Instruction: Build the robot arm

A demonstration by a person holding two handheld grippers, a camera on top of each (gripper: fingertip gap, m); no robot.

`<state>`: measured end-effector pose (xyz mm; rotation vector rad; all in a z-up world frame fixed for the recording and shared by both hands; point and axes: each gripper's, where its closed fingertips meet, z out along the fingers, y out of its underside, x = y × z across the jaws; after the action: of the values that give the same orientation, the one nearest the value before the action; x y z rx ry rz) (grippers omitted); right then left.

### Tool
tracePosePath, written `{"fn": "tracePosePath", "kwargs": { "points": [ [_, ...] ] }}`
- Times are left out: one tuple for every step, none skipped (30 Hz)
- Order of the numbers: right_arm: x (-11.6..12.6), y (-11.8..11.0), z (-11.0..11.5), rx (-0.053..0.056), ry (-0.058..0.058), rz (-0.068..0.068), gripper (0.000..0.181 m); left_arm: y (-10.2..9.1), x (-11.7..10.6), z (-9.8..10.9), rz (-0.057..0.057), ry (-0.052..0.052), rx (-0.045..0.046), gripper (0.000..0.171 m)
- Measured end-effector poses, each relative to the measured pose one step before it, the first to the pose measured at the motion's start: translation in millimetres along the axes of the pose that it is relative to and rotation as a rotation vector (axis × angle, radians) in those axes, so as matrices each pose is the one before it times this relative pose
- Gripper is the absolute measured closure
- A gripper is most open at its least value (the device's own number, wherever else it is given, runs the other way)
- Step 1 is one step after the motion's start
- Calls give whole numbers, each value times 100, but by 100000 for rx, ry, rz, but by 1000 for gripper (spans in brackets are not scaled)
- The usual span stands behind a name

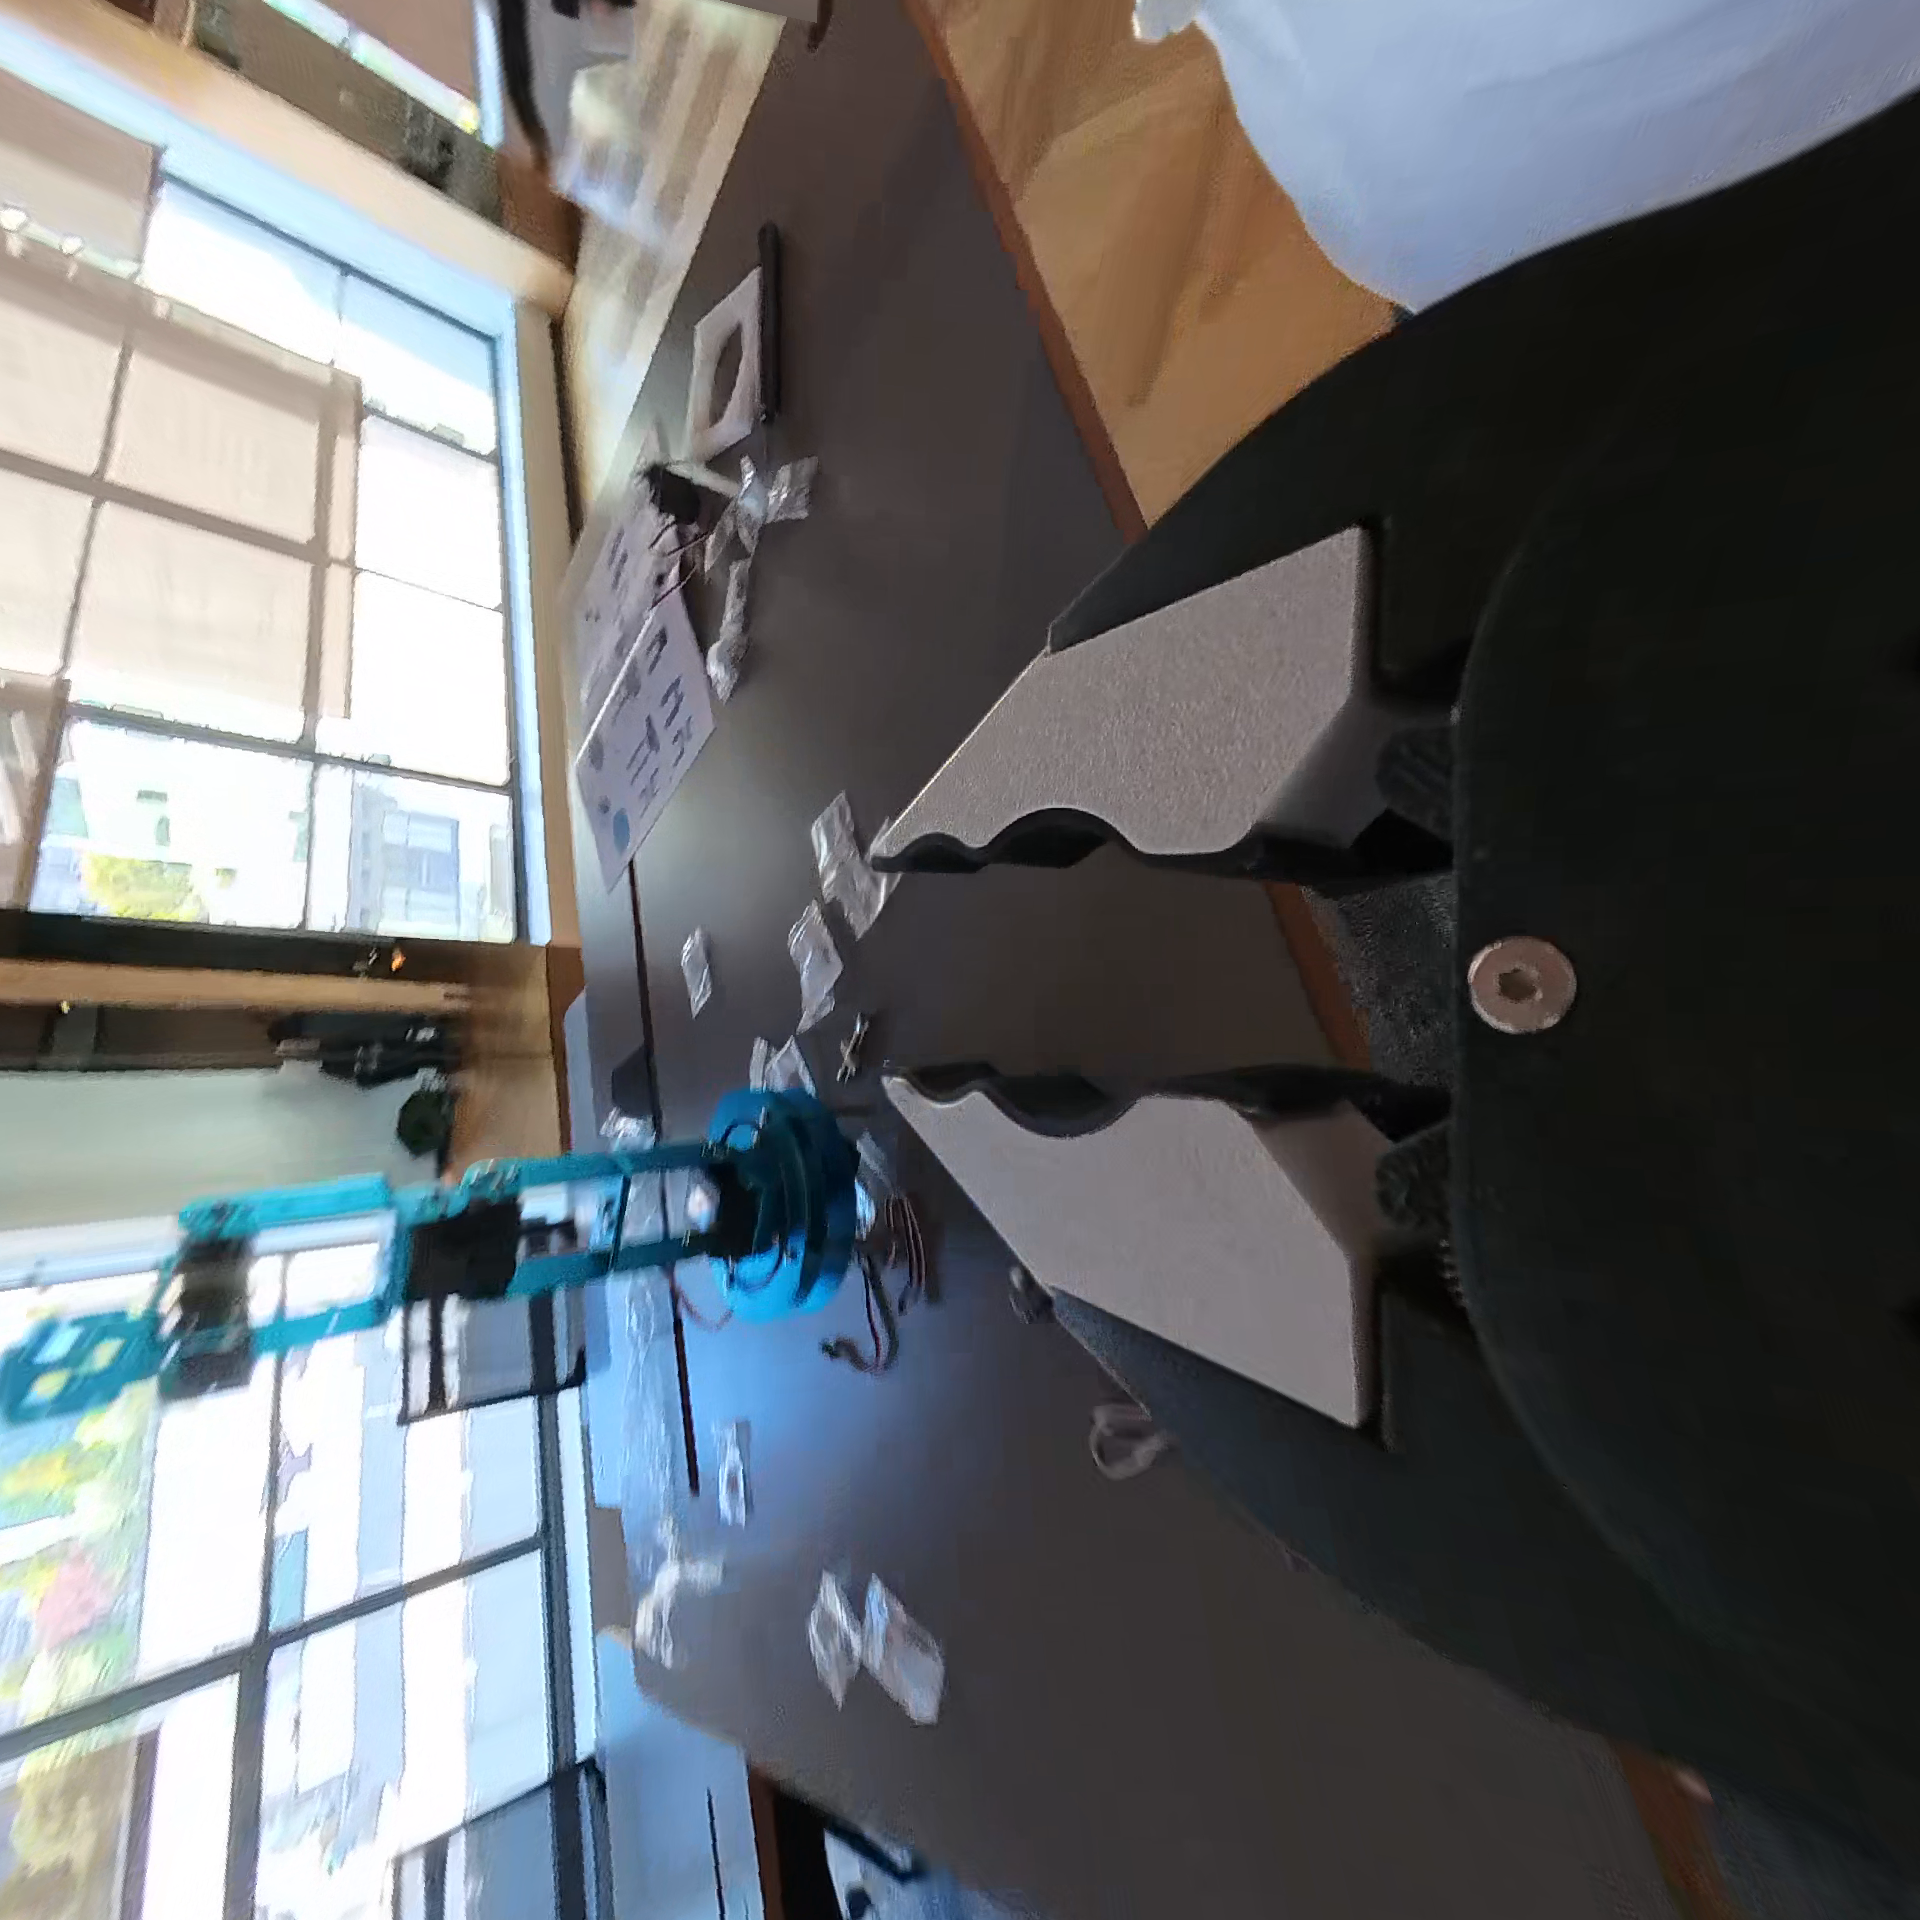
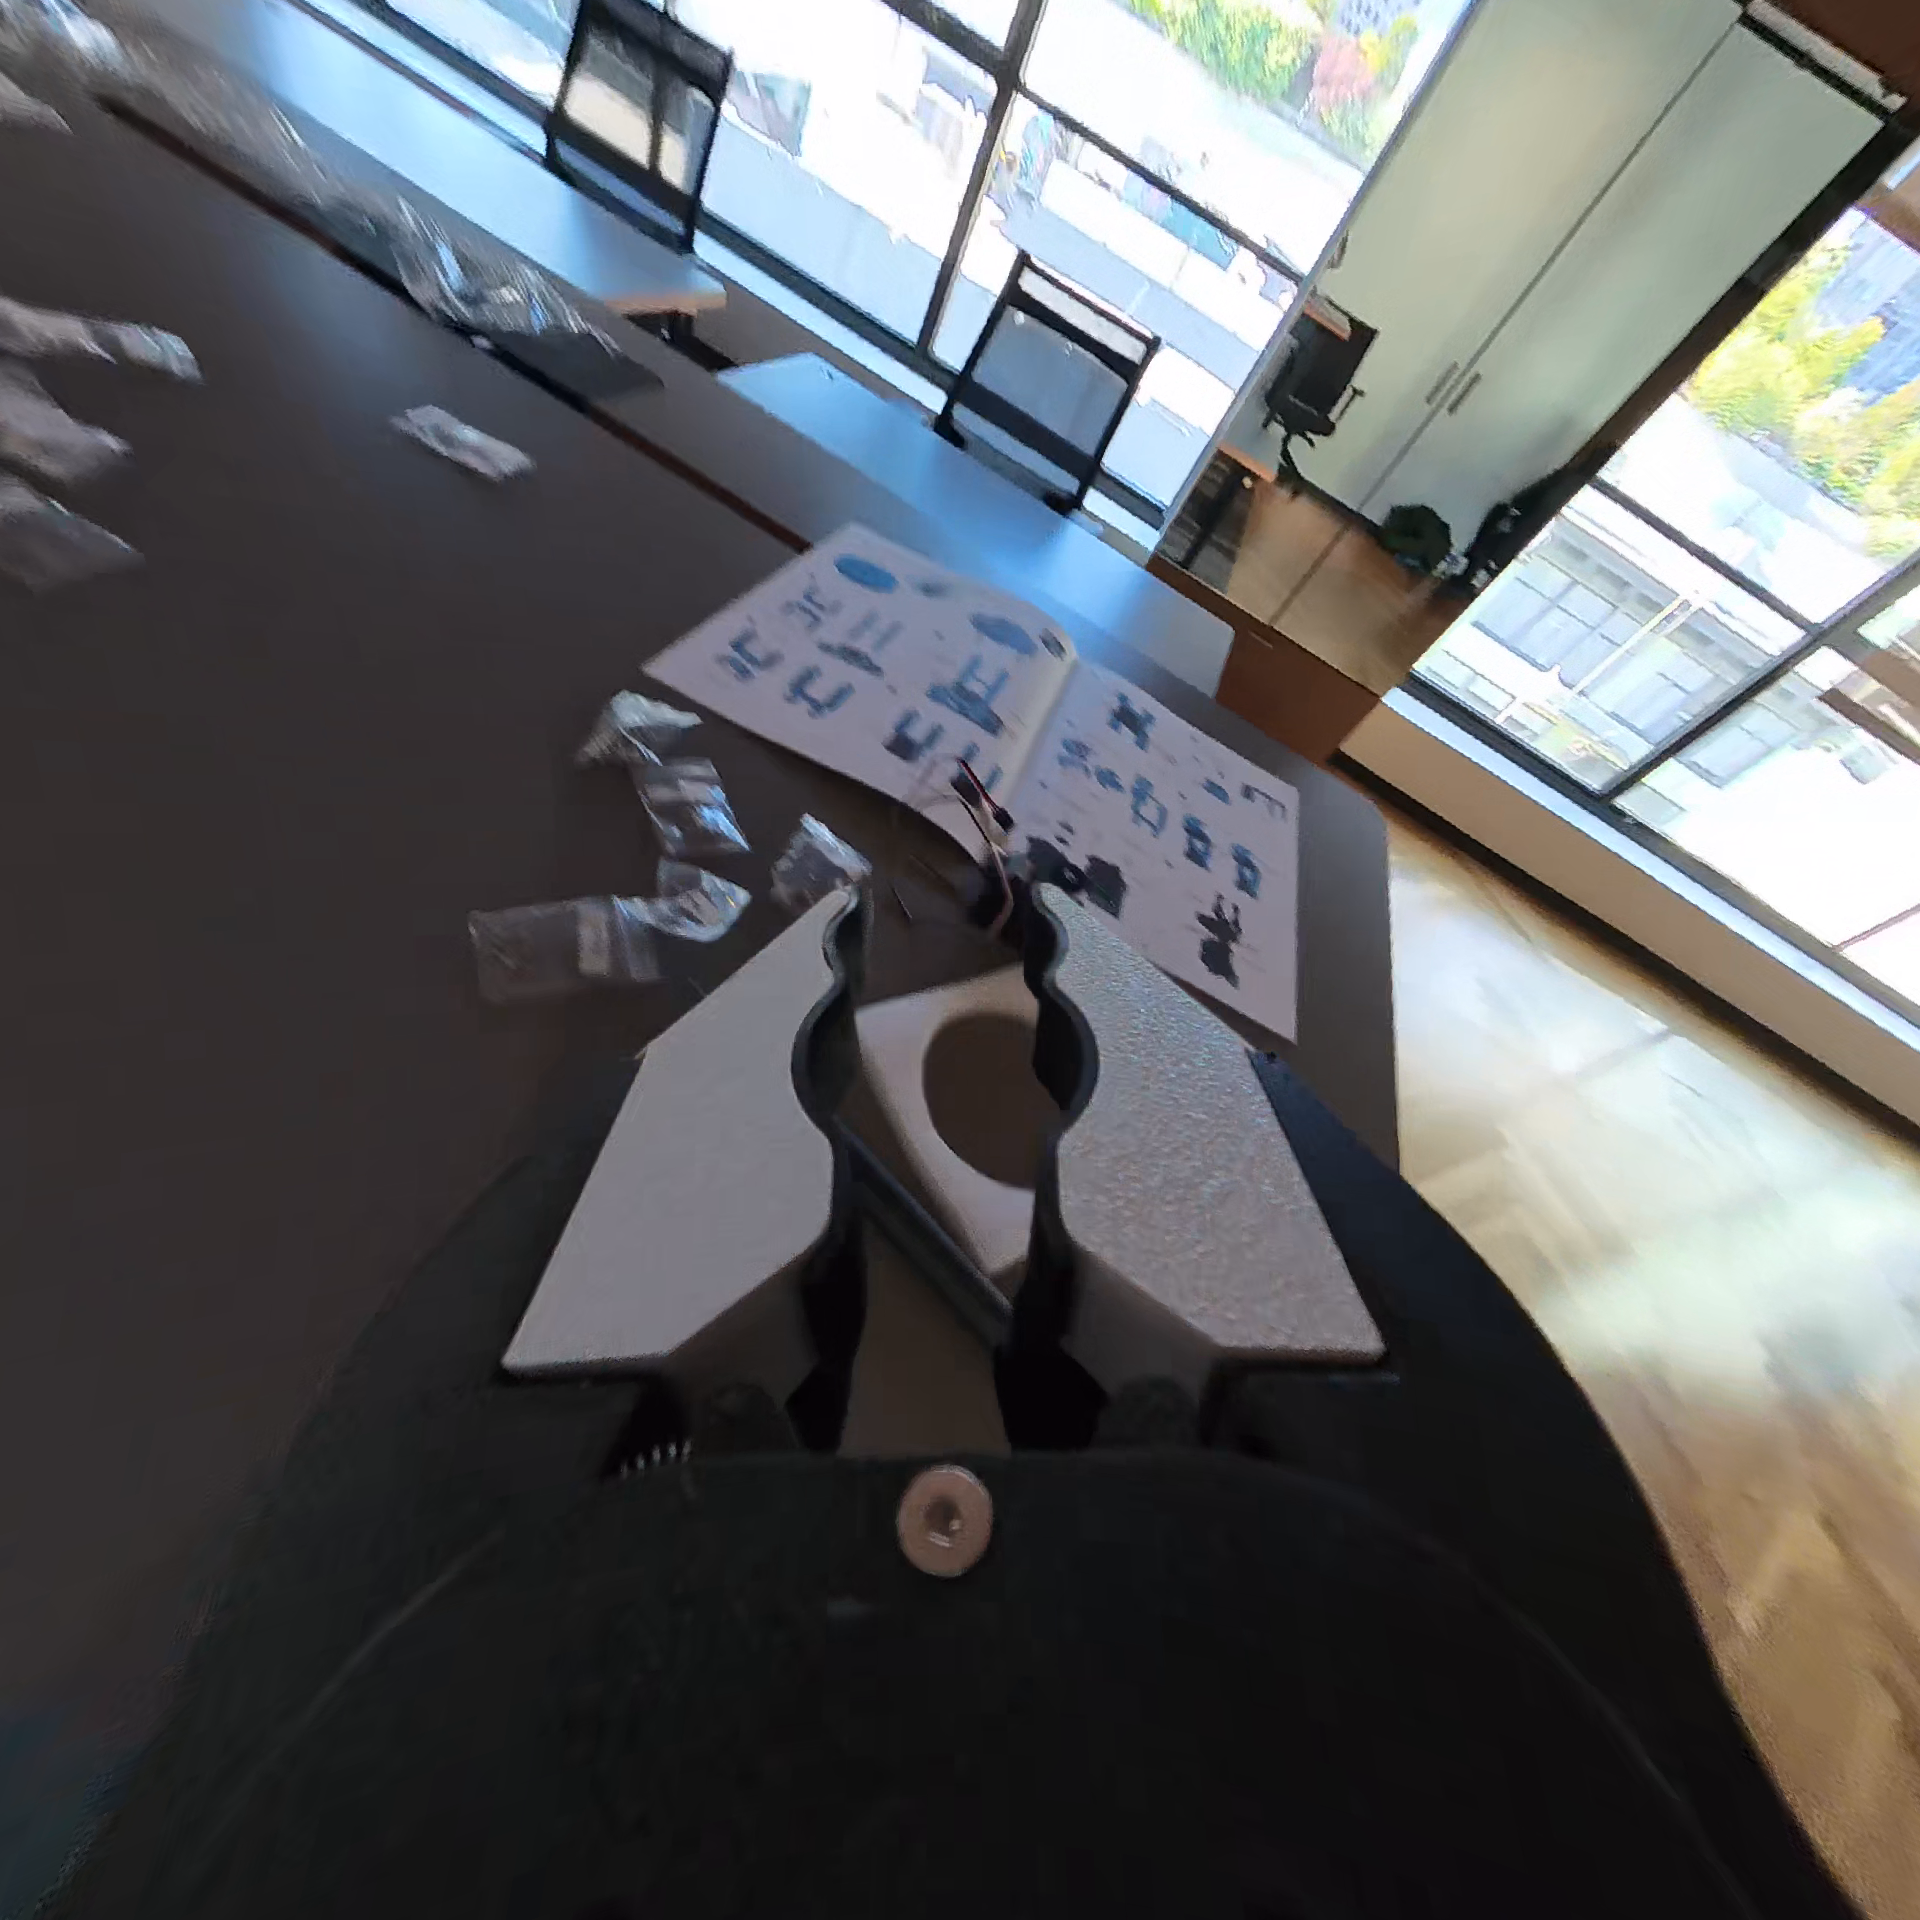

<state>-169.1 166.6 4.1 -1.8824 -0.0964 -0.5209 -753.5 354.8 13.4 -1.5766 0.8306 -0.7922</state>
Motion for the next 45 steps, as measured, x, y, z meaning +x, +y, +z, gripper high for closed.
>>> {"fn": "tracePosePath", "kwargs": {
  "points": [
    [603,802,-318,-1285,814,236,153,252,1045,1602,2069,3257,-2106,137],
    [514,749,-151,-139,150,1414,153,-4,1149,1526,2042,3095,-1350,138],
    [433,728,-6,717,-417,1942,153,-243,1210,1486,1184,3065,-480,139],
    [394,798,110,879,-840,2106,152,-405,1313,1489,-354,3568,416,139],
    [372,930,214,359,-1383,1975,152,-480,1479,1538,-1993,4485,1216,140],
    [419,1019,300,-183,-1624,1653,152,-451,1564,1614,-3038,5079,1592,140],
    [536,995,338,-214,-1616,1219,152,-409,1525,1699,-3271,4743,2204,140],
    [653,886,360,165,-1556,944,152,-263,1451,1758,-2507,4069,2287,140],
    [766,724,355,943,-1531,939,152,25,1263,1820,-1382,2702,1368,140],
    [793,588,359,1663,-1934,978,152,274,958,1885,-716,509,741,140],
    [788,488,375,2201,-2558,1154,152,465,813,1975,-594,-613,609,140],
    [713,465,430,2217,-3470,1089,152,694,859,2038,-287,-518,136,139],
    [691,496,454,1630,-4079,1315,152,860,741,2070,725,-1352,-154,139],
    [627,442,487,1436,-4702,1737,152,966,448,2073,1599,-3253,149,139],
    [610,440,460,589,-4924,2098,152,1058,309,2025,697,-4439,-8,138],
    [712,321,406,265,-4137,2474,152,1101,525,1937,-929,-3210,-595,136],
    [701,119,348,703,-3937,1662,152,1045,774,1794,-1875,-1211,-854,135],
    [827,-17,310,815,-2795,41,152,881,775,1626,-1988,-357,-541,136],
    [1132,-101,296,990,-162,-894,152,807,552,1422,-1643,-809,-1059,136],
    [1157,-192,390,1602,966,269,151,851,288,1212,-1380,-1810,-2709,136],
    [695,-300,508,2608,-727,1894,148,806,143,989,-1369,-2486,-3707,136],
    [438,-235,585,2682,-740,2925,149,512,218,751,-1320,-2066,-2835,136],
    [695,-22,565,1771,2375,2584,148,197,328,524,-1330,-1293,-1171,135],
    [618,2,484,1944,3033,1182,148,52,369,353,-1146,-954,-455,136],
    [240,17,400,1709,1064,1004,148,101,227,230,-656,-1294,-821,136],
    [9,135,292,165,-156,1670,148,218,29,157,-84,-2027,-1173,136],
    [-58,208,113,-1746,59,978,143,357,-125,152,74,-2358,-1342,136],
    [11,0,-44,344,1236,-2441,144,507,-181,178,-110,-2100,-1598,136],
    [11,-71,-62,1700,1865,-4728,144,599,-218,227,-543,-1829,-1880,136],
    [-175,70,25,606,868,-4297,145,585,-154,273,-1030,-1159,-1809,136],
    [-471,313,190,-878,-1232,-2859,146,440,-38,269,-1323,-334,-1296,136],
    [-565,530,282,-2011,-2434,-944,147,282,27,250,-1127,30,-768,136],
    [-468,543,308,-2595,-2587,741,147,194,-6,210,-507,-337,-577,136],
    [-201,200,143,-1772,-1434,944,148,162,-85,174,85,-782,-709,136],
    [32,-24,16,236,-154,809,149,150,-101,145,417,-878,-967,136],
    [81,-98,-75,887,-52,1273,150,133,-105,141,491,-812,-1159,136],
    [79,-109,-85,987,-375,1631,151,117,-85,128,488,-571,-1242,136],
    [87,-55,-51,656,-434,2039,152,121,-63,126,446,-377,-1212,136],
    [68,-39,-29,460,-688,2156,152,105,-54,126,390,-306,-1095,136],
    [71,-25,-18,287,-485,1839,152,95,-52,111,323,-356,-834,136],
    [100,-18,-39,306,-56,1384,153,75,-44,105,213,-332,-638,137],
    [99,-23,-24,252,260,762,153,98,-58,113,47,-427,-715,138],
    [47,-4,-15,110,183,241,153,108,-68,111,-44,-439,-750,138],
    [24,30,20,-253,78,10,153,60,-39,93,-18,-451,-452,139],
    [2,44,33,-372,-27,14,153,36,-52,77,110,-582,-212,139]
  ]
}}
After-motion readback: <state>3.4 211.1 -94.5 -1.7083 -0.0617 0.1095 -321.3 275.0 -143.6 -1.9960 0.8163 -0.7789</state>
